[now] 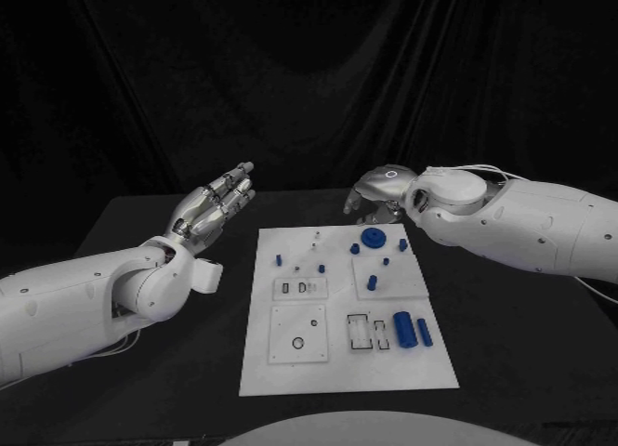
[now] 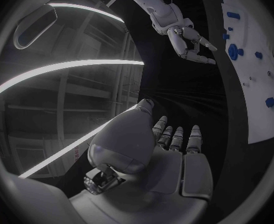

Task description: Assemble the parts on the task board

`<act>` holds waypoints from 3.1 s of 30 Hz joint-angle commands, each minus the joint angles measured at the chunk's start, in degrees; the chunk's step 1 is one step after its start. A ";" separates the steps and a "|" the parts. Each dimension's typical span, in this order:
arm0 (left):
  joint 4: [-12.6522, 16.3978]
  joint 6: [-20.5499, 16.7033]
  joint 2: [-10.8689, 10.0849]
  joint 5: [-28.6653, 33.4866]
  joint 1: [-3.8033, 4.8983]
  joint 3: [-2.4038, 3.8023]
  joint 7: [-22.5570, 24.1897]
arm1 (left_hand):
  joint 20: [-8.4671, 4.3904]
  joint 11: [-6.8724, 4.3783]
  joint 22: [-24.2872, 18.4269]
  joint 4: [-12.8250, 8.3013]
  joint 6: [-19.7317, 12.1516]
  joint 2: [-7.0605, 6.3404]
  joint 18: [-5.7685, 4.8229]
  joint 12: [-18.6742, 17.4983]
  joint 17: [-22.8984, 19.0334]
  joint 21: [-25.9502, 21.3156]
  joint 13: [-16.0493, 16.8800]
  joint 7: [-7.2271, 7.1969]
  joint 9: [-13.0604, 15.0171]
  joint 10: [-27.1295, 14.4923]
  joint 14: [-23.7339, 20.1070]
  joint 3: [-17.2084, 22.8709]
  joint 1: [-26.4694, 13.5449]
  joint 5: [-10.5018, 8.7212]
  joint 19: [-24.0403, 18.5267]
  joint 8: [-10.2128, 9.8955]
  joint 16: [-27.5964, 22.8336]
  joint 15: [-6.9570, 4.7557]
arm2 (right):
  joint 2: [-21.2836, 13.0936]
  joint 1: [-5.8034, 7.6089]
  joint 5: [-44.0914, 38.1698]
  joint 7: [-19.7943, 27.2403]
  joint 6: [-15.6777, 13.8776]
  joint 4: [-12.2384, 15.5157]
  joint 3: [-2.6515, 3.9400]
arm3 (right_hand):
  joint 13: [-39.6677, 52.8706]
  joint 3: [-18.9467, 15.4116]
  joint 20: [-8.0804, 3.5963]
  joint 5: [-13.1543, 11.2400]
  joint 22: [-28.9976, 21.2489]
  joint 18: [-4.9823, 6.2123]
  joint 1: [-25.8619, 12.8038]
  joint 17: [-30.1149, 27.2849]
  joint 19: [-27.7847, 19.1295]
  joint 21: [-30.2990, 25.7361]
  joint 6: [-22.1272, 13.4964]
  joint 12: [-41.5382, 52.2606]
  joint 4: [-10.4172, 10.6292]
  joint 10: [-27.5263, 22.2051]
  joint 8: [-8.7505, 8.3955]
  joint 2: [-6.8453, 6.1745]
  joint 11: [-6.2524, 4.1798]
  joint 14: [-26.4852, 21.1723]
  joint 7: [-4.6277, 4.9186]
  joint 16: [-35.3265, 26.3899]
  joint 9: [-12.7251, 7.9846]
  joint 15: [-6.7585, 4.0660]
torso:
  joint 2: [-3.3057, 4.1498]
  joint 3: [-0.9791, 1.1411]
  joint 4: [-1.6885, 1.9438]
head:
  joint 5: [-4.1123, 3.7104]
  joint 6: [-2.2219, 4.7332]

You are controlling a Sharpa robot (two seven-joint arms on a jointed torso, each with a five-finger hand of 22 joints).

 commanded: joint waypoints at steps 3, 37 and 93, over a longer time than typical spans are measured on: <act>-0.10 1.22 0.23 -0.17 0.18 0.06 4.41 | 0.44 0.29 0.10 -0.16 0.43 -0.04 0.55 -0.09 -0.05 0.03 0.02 0.05 0.09 -0.06 0.08 0.17 0.65 0.29 -0.07 0.27 -0.21 0.48 | 0.79 -1.04 -3.78 -1.24 2.82 -1.13 0.04 | -0.03 0.43 -0.03 -0.44 0.68 -0.71 -0.19 0.45 0.18 0.50 0.31 -0.34 0.05 0.23 -0.02 -0.61 0.00 0.26 -0.27 0.48 0.09 -0.01 | -0.04 0.01 -0.06 | 0.12 -0.24; -0.60 3.12 0.78 -0.18 0.04 0.05 3.87 | 1.27 0.51 0.23 -0.83 0.82 -0.24 0.55 -0.06 -0.05 0.21 0.06 0.19 0.11 0.04 0.08 0.60 1.15 0.72 0.14 0.26 -0.21 1.39 | 3.81 -5.09 -3.93 -1.03 3.62 -4.45 0.04 | 0.36 2.43 0.21 2.45 2.50 -0.55 -0.40 -0.93 -1.82 1.07 1.13 -1.99 -1.16 -0.06 0.02 -1.88 -0.15 -1.35 -0.89 0.59 1.43 0.12 | -0.06 0.02 -0.08 | 0.76 -1.60; -1.12 4.10 1.19 -0.18 -0.18 0.04 3.16 | 1.92 0.80 0.39 -1.37 1.64 -0.42 0.58 0.00 -0.05 0.43 0.12 0.49 0.21 0.23 0.08 0.92 1.34 1.15 0.41 0.39 -0.21 1.93 | 6.52 -7.30 -3.93 4.13 0.03 -10.75 0.04 | 2.75 9.51 -0.56 14.07 4.83 -0.62 1.40 -1.70 -2.63 1.34 4.53 2.32 -4.62 3.46 1.76 -1.52 -1.80 -2.52 0.53 0.89 5.48 -0.81 | -0.06 0.00 -0.10 | 1.02 -3.02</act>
